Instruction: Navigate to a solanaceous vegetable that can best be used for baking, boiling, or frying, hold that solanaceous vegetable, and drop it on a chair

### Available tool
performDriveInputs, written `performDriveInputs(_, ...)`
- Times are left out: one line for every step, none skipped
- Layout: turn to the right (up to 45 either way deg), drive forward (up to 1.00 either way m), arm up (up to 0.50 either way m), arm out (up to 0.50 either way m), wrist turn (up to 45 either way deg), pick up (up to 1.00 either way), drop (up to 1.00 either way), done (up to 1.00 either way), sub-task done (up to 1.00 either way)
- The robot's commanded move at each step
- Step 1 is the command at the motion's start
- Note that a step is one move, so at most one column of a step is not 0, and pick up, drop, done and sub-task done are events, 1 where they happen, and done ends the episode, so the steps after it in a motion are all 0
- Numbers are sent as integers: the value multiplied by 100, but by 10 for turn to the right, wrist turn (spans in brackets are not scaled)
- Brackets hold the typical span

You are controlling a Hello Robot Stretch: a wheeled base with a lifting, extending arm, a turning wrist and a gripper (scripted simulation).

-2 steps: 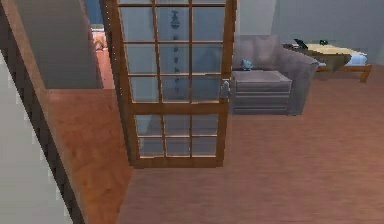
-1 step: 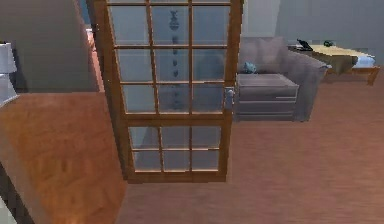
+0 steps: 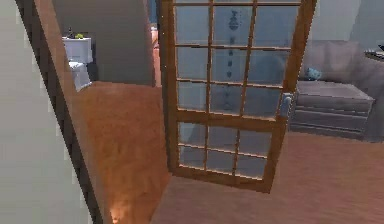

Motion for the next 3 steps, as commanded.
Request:
performDriveInputs(0,100,0,0,0,0,0,0,0)
performDriveInputs(-210,0,0,0,0,0,0,0,0)
performDriveInputs(0,5,0,0,0,0,0,0,0)
